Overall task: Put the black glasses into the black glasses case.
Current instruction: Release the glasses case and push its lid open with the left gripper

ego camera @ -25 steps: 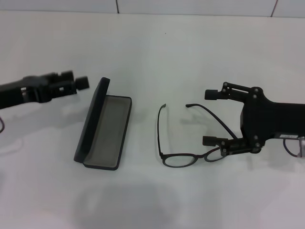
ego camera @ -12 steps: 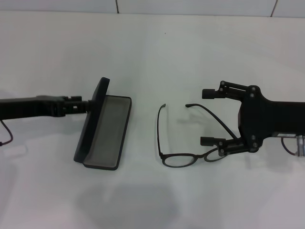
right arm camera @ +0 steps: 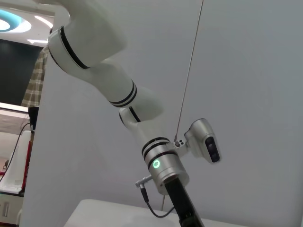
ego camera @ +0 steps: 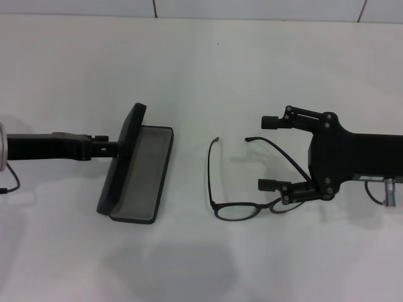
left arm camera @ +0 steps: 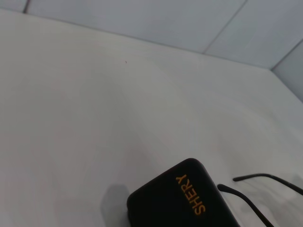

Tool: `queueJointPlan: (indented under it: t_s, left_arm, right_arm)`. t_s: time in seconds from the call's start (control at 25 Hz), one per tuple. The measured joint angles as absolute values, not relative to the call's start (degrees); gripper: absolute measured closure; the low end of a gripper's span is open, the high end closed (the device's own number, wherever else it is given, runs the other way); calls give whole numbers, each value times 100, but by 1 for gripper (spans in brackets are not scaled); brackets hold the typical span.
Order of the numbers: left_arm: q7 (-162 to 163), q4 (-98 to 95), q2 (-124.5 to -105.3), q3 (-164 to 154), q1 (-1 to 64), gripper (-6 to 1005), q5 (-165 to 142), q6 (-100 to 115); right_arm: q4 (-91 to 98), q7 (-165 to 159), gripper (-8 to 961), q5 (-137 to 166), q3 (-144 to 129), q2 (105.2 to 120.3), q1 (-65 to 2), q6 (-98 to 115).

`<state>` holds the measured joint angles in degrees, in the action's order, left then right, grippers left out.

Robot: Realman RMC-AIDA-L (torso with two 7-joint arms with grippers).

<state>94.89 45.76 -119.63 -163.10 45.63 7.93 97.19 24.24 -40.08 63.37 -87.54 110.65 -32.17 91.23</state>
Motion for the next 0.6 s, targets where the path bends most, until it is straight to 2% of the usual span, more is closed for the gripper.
queueJointPlan:
  t_s: [0.28,0.6]
  left_arm:
    - [9485,4553,-11983,-16312,4643,120,614,9600]
    - [9537,4515,-11921,-16314,4681,135,554,9703]
  right_arm:
    - [2426,-4007,86,6337,-8753,11074,-3217,9122]
    - [2427,-4007,89,6336,-8753,11109,-3205,9122]
